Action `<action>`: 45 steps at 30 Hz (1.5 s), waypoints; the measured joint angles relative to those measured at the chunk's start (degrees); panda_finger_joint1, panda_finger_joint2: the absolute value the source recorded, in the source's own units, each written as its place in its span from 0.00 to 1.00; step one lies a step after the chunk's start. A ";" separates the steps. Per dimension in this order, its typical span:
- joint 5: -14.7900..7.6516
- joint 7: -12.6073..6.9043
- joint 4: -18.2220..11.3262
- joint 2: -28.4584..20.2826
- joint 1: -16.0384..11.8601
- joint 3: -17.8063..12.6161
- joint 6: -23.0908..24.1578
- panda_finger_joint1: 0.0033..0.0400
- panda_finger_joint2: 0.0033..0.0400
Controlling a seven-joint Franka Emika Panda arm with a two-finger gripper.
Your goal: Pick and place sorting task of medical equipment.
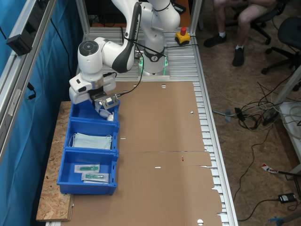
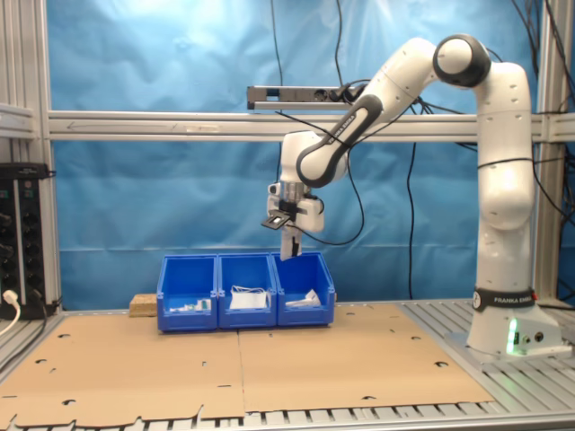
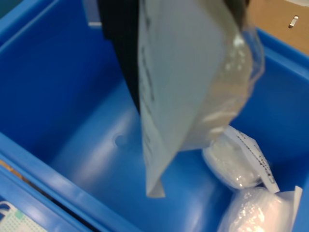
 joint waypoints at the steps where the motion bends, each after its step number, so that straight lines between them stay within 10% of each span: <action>1: 0.00 0.26 0.00 0.00 0.00 -0.08 0.18 0.07 0.07; 36: 0.00 4.79 -0.52 -0.01 0.00 -0.57 2.26 0.07 0.07; 37: 0.00 4.82 -0.57 -0.01 0.00 -0.57 2.26 0.31 0.31; 42: 0.00 4.89 -0.75 -0.16 0.01 -0.57 2.26 0.31 0.31; 43: 0.00 4.89 -0.79 -0.24 0.03 -0.57 2.26 0.53 0.53; 45: 0.00 4.88 -0.89 -0.50 0.08 -0.56 2.26 0.53 0.53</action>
